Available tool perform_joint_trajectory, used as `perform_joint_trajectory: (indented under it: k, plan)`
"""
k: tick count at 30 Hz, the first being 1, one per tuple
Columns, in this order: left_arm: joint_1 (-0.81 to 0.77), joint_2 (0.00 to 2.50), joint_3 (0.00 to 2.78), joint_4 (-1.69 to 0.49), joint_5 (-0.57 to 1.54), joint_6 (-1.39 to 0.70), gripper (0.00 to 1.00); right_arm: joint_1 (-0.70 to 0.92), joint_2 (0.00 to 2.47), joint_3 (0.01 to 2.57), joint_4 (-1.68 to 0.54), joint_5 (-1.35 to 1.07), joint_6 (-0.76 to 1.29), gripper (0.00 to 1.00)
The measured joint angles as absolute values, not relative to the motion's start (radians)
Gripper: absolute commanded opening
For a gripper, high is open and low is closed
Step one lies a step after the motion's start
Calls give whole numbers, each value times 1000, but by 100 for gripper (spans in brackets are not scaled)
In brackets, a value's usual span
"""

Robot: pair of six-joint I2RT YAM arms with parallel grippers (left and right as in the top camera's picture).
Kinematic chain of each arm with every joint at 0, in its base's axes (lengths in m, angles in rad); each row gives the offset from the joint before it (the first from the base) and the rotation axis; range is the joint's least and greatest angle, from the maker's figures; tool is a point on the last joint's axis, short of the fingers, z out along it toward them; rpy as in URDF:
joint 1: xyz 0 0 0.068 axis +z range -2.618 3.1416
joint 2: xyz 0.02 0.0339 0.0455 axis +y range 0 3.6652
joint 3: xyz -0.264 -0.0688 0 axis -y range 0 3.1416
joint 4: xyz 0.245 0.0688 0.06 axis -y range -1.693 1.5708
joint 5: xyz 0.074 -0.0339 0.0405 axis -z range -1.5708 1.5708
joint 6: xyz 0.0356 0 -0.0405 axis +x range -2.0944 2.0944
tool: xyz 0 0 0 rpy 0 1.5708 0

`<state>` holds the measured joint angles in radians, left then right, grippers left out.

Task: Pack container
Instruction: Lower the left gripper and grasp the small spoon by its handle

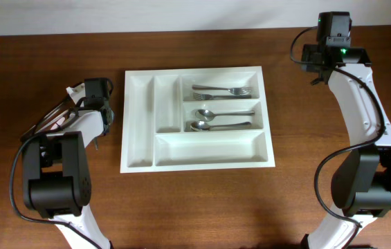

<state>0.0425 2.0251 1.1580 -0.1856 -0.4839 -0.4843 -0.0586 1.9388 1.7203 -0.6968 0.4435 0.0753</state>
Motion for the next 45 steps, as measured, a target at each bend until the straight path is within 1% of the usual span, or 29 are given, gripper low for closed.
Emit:
perform_joint_trajectory:
  k: [2,3,6,11,12,14,25,29,35,40,45]
  plan:
    - [43,2025,1158,-186,-484,-484,43,-59,1939,1720,-697,443,75,99]
    - [43,2025,1158,-186,-484,-484,39,-59,1939,1720,-697,443,75,99]
    - [43,2026,1158,-186,-484,-483,34,-59,1939,1720,-697,443,75,99]
    - [43,2028,1158,-187,-484,-482,14,-59,1939,1720,-697,443,75,99]
    - [43,2029,1158,-186,-484,-483,8,-59,1939,1720,-697,443,76,99]
    - [43,2030,1158,-186,-489,-483,2,-59,1939,1720,-697,443,75,99]
    - [43,2030,1160,-191,-497,-483,2,-59,1939,1720,-697,443,75,99]
    - [42,2030,1197,-281,-494,-483,2,-59,1939,1720,-697,443,75,99]
    - [36,2005,1324,-447,-490,-482,2,-59,1939,1720,-697,443,76,99]
    - [7,1903,1411,-537,-466,-465,2,-59,1939,1720,-697,443,75,99]
    - [-54,1814,1426,-583,-399,-457,2,-59,1939,1720,-697,443,75,99]
